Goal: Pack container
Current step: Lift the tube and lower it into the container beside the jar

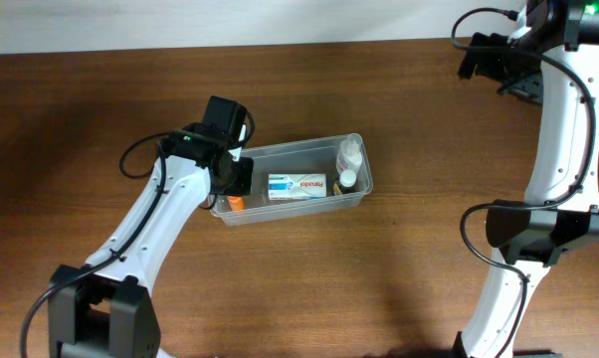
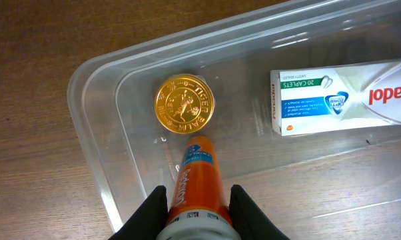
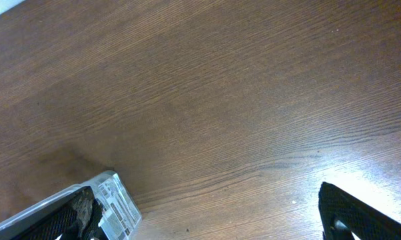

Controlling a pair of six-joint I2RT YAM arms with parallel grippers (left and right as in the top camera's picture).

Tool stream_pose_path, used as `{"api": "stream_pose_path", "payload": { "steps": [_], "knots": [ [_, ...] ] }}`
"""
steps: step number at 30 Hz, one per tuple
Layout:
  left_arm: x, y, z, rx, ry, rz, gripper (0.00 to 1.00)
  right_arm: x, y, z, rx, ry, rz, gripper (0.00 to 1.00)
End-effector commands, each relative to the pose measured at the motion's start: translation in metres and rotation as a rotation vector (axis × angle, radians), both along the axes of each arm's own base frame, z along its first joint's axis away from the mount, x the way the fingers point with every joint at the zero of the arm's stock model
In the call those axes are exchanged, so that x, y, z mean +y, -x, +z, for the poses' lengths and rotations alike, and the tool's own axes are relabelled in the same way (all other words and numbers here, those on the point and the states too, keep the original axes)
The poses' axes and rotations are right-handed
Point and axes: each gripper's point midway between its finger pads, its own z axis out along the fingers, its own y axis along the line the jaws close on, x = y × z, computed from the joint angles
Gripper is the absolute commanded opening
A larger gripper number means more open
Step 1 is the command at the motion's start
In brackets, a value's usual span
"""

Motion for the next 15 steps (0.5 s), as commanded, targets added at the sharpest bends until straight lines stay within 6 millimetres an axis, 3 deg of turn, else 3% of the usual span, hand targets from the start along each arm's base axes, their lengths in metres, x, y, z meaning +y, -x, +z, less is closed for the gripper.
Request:
{"api": "stream_pose_path", "payload": {
  "steps": [1, 12, 15],
  "knots": [
    [0.0069, 0.0035, -0.0096, 0.017, -0.044, -0.004, 0.24, -0.0017, 0.0015, -0.0010, 0.008, 0.007, -0.005, 0.98],
    [0.0056, -0.0006, -0.0088, 0.001, -0.039, -0.004, 0.25, -0.0017, 0.0015, -0.0010, 0.008, 0.007, -0.005, 0.98],
    [0.0056, -0.0005, -0.0088, 0.001, -0.038, -0.004, 0.36, -0.0017, 0.0015, -0.0010, 0.008, 0.007, -0.005, 0.98]
  ]
}}
